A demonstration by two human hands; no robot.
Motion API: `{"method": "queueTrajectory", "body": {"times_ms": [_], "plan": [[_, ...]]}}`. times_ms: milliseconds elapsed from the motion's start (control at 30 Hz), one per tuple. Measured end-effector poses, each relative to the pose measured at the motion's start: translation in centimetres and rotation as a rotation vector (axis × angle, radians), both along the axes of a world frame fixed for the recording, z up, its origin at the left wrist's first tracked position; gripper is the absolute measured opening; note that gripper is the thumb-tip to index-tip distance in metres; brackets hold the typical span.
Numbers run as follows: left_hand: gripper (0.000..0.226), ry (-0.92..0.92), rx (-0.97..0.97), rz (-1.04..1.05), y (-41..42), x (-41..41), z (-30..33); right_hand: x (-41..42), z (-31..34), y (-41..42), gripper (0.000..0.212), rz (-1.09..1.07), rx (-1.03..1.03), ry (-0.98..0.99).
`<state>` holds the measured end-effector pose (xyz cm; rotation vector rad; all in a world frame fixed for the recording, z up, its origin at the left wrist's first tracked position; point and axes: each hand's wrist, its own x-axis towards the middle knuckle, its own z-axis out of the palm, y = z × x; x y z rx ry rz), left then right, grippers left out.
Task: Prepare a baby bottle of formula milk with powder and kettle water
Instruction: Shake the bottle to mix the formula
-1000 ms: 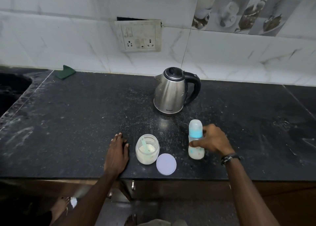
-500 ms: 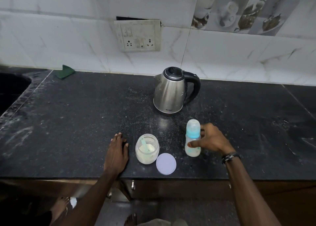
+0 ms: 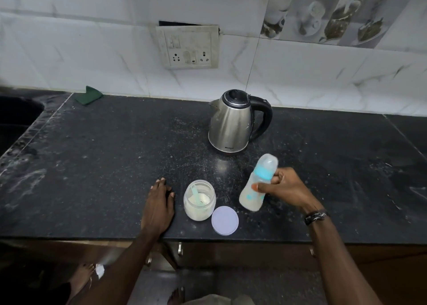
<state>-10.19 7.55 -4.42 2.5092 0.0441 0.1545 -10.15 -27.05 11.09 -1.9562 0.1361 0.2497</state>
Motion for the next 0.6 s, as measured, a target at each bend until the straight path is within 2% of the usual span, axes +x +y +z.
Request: {"method": "queueTrajectory", "body": {"times_ms": [67,167,267,400,467,600], "plan": [[0.038,-0.005,0.001,-0.008,0.0,0.1,0.0,-0.1,-0.1,-0.2,0.021,-0.039,0.023,0.009],[0.039,0.003,0.005,-0.004,0.0,0.0,0.0,0.1,-0.3,-0.6,0.016,-0.247,0.101,-0.032],[0.039,-0.010,0.005,-0.005,0.0,-0.1,0.1,-0.3,-0.9,-0.6,0.020,-0.093,0.071,0.047],[0.039,-0.013,0.004,0.002,0.0,-0.1,0.0,-0.5,-1.7,-0.1,0.017,-0.280,0.104,0.024],[0.038,-0.022,0.002,-0.005,0.0,-0.1,-0.1,-0.7,-2.2,0.3,0.017,-0.201,0.109,0.060],[0.043,-0.010,-0.011,0.005,0.1,0.0,-0.3,-0.6,-3.0,0.3,0.021,-0.274,0.126,0.033]]}}
